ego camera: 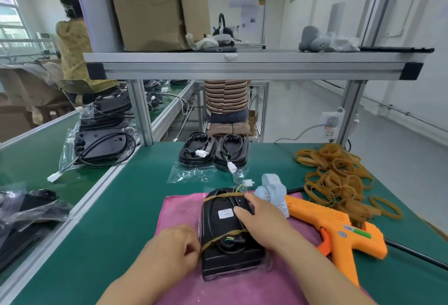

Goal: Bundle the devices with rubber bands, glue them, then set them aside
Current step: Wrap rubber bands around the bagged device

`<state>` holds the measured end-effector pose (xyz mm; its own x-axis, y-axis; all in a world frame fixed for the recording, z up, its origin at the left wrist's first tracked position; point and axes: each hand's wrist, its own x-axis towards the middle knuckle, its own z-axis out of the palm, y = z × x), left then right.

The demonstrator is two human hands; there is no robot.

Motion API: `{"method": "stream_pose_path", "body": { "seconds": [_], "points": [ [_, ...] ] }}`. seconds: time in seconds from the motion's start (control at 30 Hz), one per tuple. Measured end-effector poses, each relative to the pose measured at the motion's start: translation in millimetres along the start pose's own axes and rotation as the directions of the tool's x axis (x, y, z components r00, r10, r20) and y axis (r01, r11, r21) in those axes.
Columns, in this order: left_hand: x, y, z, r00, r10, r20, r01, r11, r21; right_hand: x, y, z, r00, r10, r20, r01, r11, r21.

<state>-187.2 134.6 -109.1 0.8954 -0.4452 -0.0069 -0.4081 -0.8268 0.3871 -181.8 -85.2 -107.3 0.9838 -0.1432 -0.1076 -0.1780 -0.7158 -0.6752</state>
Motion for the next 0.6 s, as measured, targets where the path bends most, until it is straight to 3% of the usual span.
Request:
{"method": "stream_pose_path", "body": {
  "seconds": [0.13, 0.27, 0.4, 0.5, 0.6],
  "points": [
    [6.8, -2.9, -8.1, 0.997, -0.058, -0.050, 0.054, 0.995, -0.084, -6.5, 4.8, -26.6, 0.990, -0.036, -0.138, 0.019, 0.993, -0.120],
    [21.7, -0.7, -6.6, 0.951, -0.170, -0.257, 0.084, 0.945, -0.317, -25.0, 25.1, -57.8, 0.949, -0.070, -0.308, 0.007, 0.980, -0.200],
    [42.3, 11.3, 12.1, 0.880, -0.317, -0.355, -0.004, 0.741, -0.672, -52.7, 49.5, -80.2, 0.904, 0.024, -0.427, -0.132, 0.965, -0.226],
    [50.3, 17.2, 32.3, 0.839, -0.422, -0.343, -0.070, 0.542, -0.837, -72.9, 67.8, -85.5, 0.886, 0.128, -0.446, -0.268, 0.926, -0.267],
    [51.9, 14.2, 49.1, 0.820, -0.441, -0.364, -0.085, 0.537, -0.839, -86.7, 81.9, -84.7, 0.875, 0.221, -0.430, -0.368, 0.882, -0.295]
  ]
}}
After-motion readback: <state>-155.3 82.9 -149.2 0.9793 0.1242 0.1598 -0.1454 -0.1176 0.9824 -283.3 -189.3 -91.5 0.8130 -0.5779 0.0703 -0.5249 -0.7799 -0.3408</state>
